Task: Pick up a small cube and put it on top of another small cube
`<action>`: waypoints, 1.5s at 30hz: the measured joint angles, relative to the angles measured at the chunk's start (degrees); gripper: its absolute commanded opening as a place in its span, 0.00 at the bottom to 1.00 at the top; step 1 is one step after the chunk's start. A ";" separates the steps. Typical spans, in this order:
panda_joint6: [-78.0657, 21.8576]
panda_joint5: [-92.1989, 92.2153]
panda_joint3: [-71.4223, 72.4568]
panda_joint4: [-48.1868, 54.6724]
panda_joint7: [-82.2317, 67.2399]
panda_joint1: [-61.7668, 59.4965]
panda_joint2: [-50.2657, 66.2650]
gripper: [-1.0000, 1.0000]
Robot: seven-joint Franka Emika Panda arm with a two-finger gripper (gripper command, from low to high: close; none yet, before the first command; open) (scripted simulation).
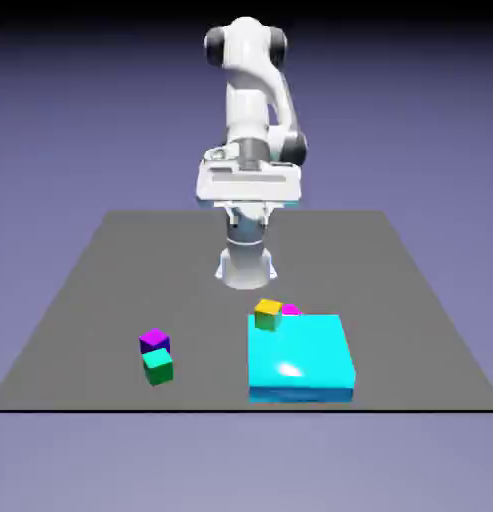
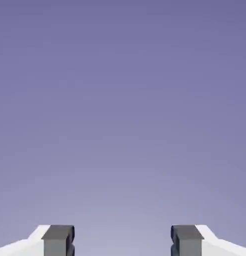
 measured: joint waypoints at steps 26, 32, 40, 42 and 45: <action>-8.35 -8.58 9.01 9.97 17.50 -40.84 45.02 0.50; -2.81 -12.16 4.84 11.41 20.24 -37.47 51.98 0.00; -14.68 -4.53 10.27 10.04 15.69 -40.46 38.72 0.00; -16.38 -3.45 7.24 11.67 16.43 -36.31 38.62 0.00; -18.93 -1.84 2.70 14.12 17.53 -30.08 38.48 0.00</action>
